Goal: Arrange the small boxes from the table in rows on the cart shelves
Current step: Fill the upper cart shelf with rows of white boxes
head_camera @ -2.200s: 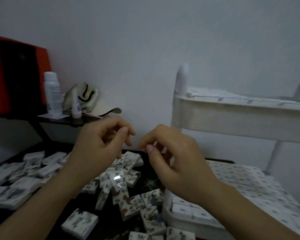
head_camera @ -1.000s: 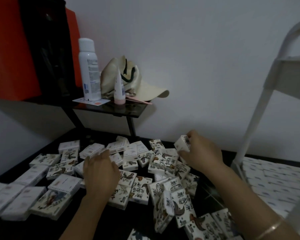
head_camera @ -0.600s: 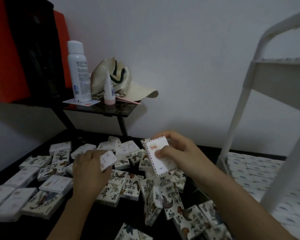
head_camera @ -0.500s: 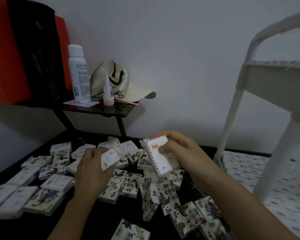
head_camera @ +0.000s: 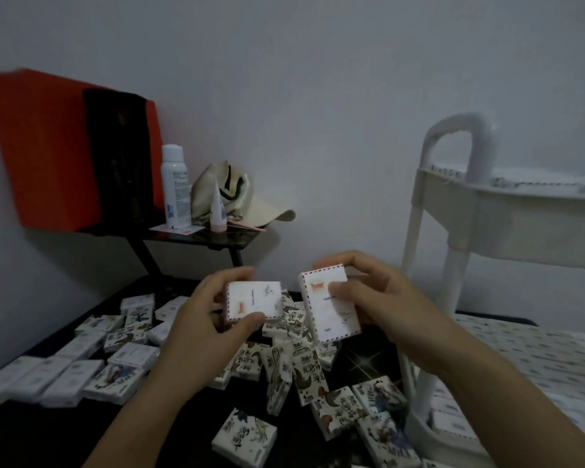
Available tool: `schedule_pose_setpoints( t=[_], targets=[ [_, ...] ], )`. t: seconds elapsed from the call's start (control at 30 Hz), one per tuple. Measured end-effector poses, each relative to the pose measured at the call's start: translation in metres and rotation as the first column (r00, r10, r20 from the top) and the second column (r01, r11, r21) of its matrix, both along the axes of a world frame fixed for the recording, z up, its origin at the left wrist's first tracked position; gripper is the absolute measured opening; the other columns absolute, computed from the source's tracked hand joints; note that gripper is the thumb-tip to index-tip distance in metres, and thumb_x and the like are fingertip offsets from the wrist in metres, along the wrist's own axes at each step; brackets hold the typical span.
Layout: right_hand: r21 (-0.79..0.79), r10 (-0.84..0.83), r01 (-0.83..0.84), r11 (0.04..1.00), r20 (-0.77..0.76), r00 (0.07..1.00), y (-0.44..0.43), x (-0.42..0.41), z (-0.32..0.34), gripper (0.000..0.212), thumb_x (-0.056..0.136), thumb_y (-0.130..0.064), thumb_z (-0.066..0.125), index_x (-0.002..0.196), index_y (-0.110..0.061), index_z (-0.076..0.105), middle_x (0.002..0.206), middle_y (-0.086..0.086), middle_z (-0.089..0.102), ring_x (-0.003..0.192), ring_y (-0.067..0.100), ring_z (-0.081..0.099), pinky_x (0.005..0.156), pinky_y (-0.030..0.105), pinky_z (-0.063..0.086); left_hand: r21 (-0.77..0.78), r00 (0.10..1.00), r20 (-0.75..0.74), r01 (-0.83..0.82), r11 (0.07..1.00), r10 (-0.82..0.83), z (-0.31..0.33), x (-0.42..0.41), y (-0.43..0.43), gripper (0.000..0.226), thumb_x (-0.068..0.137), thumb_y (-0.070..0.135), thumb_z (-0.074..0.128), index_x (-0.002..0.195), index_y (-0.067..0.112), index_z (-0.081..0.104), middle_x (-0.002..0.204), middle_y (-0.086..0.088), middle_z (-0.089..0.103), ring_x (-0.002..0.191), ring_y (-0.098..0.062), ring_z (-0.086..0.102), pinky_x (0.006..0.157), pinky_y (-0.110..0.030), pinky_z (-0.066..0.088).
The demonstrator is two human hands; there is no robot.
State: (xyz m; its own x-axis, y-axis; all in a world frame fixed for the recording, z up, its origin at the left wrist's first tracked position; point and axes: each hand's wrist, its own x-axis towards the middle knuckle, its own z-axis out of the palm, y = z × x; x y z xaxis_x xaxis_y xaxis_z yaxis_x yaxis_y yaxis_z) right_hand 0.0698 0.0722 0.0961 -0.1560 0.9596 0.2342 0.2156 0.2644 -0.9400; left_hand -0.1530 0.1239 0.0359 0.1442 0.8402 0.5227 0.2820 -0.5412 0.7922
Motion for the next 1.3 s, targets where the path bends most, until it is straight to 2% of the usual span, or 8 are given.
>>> schedule_pose_setpoints(
  t=[0.13,0.27,0.37,0.53,0.77,1.03,1.2,1.3],
  targets=[
    [0.17,0.015,-0.042,0.985,0.158,0.987,-0.033,0.02,0.021,0.043,0.088,-0.013,0.065,0.124,-0.034,0.056,0.11,0.028,0.062,0.102,0.036,0.063,0.09,0.043,0.054,0.137,0.997,-0.018,0.07,0.988,-0.069,0.046,0.014,-0.042,0.066,0.082,0.007,0.072,0.13,0.044,0.045,0.119,0.025,0.057,0.102,0.002,0.061,0.08,-0.018,0.054],
    [0.236,-0.034,-0.005,0.972,0.16,0.986,-0.064,0.046,0.045,0.039,0.079,-0.013,0.068,0.116,-0.021,0.06,0.104,0.005,0.073,0.096,0.019,0.069,0.086,0.025,0.056,0.188,0.989,0.017,0.142,0.972,-0.148,0.081,0.042,-0.067,0.077,0.079,0.004,0.074,0.133,0.046,0.039,0.114,0.018,0.062,0.102,0.002,0.064,0.082,-0.016,0.053],
    [0.3,-0.086,0.029,0.953,0.177,0.981,-0.085,0.069,0.066,0.035,0.073,-0.019,0.065,0.108,-0.016,0.064,0.101,-0.004,0.074,0.095,0.013,0.07,0.087,0.024,0.055,0.248,0.988,-0.007,0.153,0.957,-0.156,0.102,0.069,-0.081,0.08,0.077,0.009,0.076,0.135,0.047,0.037,0.108,0.018,0.064,0.099,0.004,0.063,0.083,-0.011,0.049],
    [0.399,-0.16,0.088,0.913,0.15,0.976,-0.113,0.107,0.099,0.035,0.071,-0.023,0.064,0.104,-0.014,0.066,0.098,-0.002,0.075,0.091,0.011,0.071,0.076,0.017,0.055,0.329,0.959,-0.053,0.281,0.902,-0.28,0.136,0.116,-0.094,0.058,0.079,0.007,0.075,0.124,0.038,0.054,0.103,0.014,0.067,0.101,-0.006,0.063,0.085,-0.029,0.055],
    [0.464,-0.303,0.248,0.851,0.047,0.952,-0.119,0.163,0.125,0.037,0.07,-0.028,0.065,0.104,-0.015,0.067,0.097,0.004,0.074,0.088,0.016,0.072,0.073,0.024,0.059,0.405,0.918,-0.098,0.389,0.827,-0.384,0.173,0.187,-0.094,0.056,0.085,0.005,0.068,0.129,0.036,0.056,0.112,0.013,0.066,0.1,-0.014,0.063,0.073,-0.033,0.056],
    [0.456,-0.558,0.546,0.703,-0.124,0.821,-0.092,0.256,0.156,0.016,0.088,-0.017,0.065,0.103,-0.014,0.067,0.099,0.005,0.074,0.09,0.019,0.071,0.077,0.033,0.057,0.268,0.877,-0.06,0.474,0.839,-0.477,0.201,0.261,-0.072,0.049,0.086,0.003,0.056,0.116,0.04,0.067,0.102,0.013,0.069,0.088,-0.009,0.063,0.071,-0.024,0.054],
    [0.414,-0.622,0.559,0.718,0.022,0.782,-0.073,0.286,0.155,0.013,0.087,-0.014,0.069,0.098,-0.02,0.067,0.098,0.004,0.072,0.09,0.021,0.071,0.08,0.034,0.058,0.179,0.871,-0.097,0.492,0.852,-0.482,0.226,0.292,-0.057,0.038,0.09,0.006,0.053,0.11,0.033,0.071,0.101,0.007,0.071,0.084,-0.011,0.067,0.067,-0.024,0.055],
    [0.488,-0.666,0.514,0.706,0.21,0.715,-0.067,0.282,0.15,0.014,0.086,-0.019,0.07,0.098,-0.022,0.065,0.095,-0.005,0.07,0.087,0.009,0.067,0.072,0.02,0.054,0.17,0.886,-0.158,0.459,0.872,-0.436,0.245,0.306,-0.044,0.035,0.091,0.01,0.052,0.111,0.033,0.069,0.099,0.005,0.072,0.09,-0.013,0.066,0.066,-0.024,0.054]
  ],
)
